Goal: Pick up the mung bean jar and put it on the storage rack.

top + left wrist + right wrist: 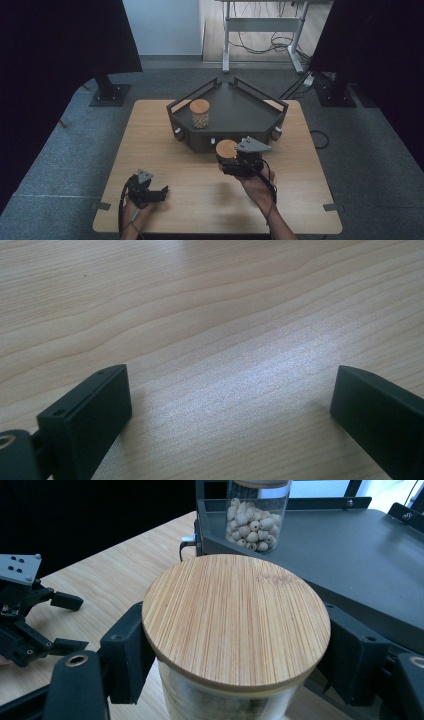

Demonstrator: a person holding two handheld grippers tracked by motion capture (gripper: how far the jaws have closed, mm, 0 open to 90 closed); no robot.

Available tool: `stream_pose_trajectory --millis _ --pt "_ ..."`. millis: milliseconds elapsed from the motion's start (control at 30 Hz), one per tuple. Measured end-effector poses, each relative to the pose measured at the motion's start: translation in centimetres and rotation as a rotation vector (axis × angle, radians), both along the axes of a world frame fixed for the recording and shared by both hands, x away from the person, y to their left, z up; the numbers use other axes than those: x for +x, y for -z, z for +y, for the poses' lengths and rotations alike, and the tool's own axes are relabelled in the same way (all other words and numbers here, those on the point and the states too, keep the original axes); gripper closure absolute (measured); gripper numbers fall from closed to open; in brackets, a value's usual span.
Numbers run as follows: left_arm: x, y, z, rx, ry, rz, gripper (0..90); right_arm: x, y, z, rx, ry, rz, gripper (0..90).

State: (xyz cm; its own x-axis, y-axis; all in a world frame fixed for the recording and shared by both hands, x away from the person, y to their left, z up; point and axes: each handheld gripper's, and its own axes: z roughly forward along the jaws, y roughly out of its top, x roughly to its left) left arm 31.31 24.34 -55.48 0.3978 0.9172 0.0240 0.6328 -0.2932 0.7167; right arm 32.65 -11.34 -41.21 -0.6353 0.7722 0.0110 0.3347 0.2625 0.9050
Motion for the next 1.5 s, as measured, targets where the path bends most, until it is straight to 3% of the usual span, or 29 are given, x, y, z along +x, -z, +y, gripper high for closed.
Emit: stream_pose_trajectory --millis 1500 --pt "0.0 0.0 0.0 0.000 0.000 0.001 3.0 1.8 -2.2 -0.5 0.018 0.018 -0.025 24.2"
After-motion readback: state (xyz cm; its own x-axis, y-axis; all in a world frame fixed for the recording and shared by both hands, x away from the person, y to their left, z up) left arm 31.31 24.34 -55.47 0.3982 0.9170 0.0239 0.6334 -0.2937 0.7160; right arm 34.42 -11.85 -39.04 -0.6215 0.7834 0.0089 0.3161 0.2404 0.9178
